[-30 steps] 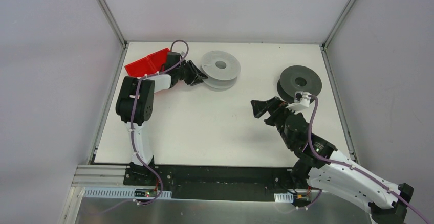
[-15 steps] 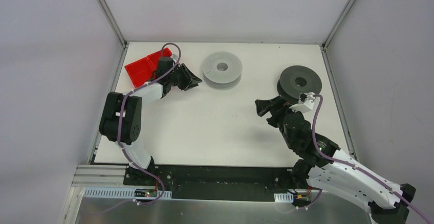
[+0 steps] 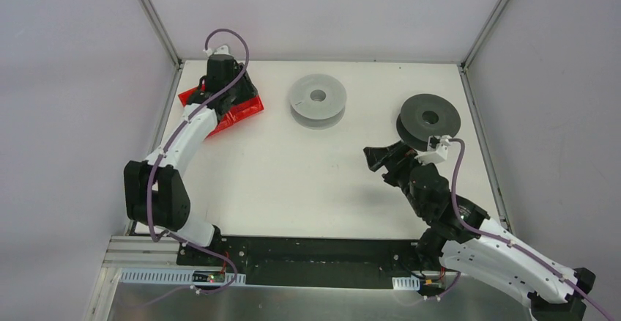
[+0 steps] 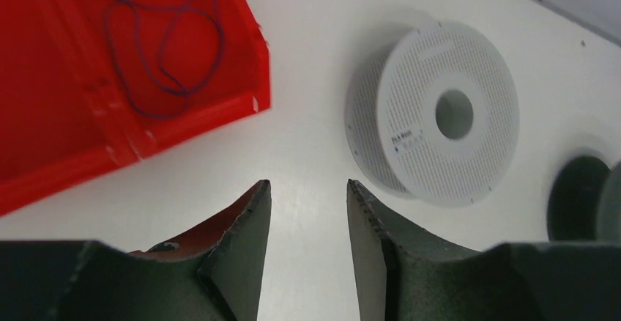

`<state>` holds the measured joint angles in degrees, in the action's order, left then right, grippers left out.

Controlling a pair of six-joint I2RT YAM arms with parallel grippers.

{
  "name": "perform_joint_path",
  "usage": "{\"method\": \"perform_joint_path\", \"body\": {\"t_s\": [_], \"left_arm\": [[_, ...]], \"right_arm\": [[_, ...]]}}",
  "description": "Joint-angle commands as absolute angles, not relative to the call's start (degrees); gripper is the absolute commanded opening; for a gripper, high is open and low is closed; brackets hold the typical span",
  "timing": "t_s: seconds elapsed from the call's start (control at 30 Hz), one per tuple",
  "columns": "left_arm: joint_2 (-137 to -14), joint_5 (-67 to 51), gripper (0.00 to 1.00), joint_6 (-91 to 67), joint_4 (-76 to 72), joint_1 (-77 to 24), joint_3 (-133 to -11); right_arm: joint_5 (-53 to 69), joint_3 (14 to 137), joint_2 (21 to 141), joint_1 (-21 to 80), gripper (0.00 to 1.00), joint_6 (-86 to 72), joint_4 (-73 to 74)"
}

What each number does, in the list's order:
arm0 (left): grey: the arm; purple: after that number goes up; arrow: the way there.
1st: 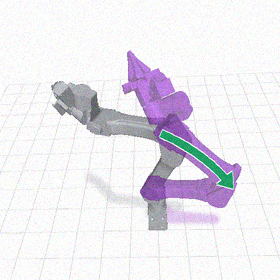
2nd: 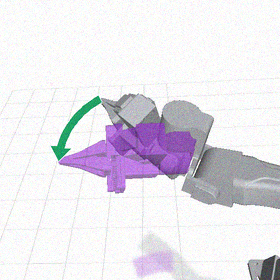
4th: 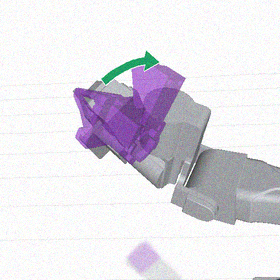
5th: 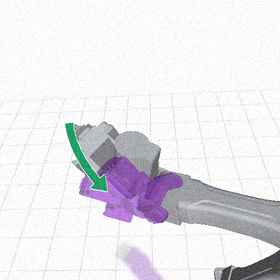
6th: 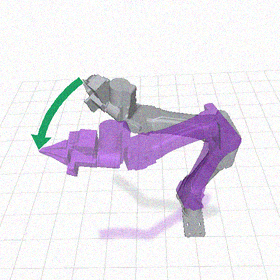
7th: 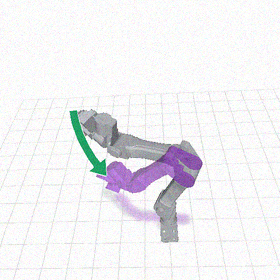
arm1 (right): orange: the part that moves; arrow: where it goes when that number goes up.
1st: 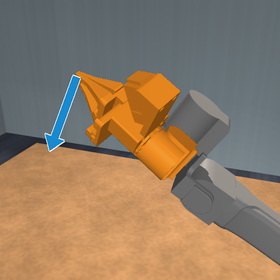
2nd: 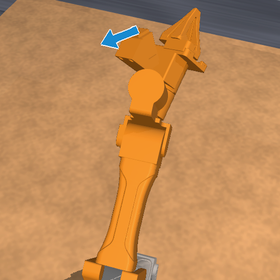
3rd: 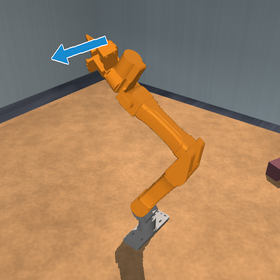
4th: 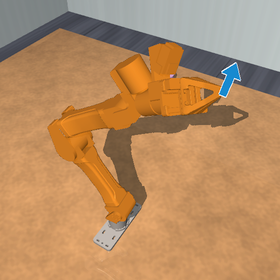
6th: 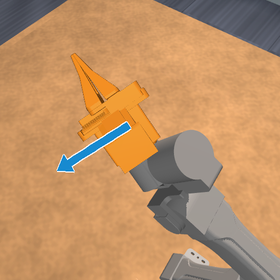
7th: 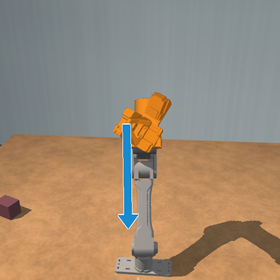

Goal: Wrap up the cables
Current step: Place the cable reel at the center of the board, then pick up the cable from the storage box.

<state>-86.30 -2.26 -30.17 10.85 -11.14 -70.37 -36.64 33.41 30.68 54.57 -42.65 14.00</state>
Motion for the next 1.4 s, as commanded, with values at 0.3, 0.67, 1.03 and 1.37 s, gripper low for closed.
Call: {"method": "perform_joint_path", "body": {"t_s": [0.3, 0.67, 1.03, 1.37], "left_arm": [[-108.48, 10.0, 0.3, -20.32, 16.29, -4.41, -91.11], [-121.82, 2.91, 0.33, -21.29, 16.17, -3.12, -99.36], [-126.94, 3.51, 0.34, -21.53, 16.42, -2.17, -102.08], [-128.37, 1.17, 0.0, -21.86, 18.15, -1.74, -104.54]], "right_arm": [[-31.91, 32.85, 31.34, 54.37, 0.99, -39.35, 9.13], [-34.31, 34.53, 32.99, 54.27, 0.99, -36.0, 9.66], [-34.53, 35.29, 36.58, 54.23, 0.99, -34.88, 8.44], [-34.35, 35.5, 37.76, 54.1, 0.99, -34.72, 7.64]]}}
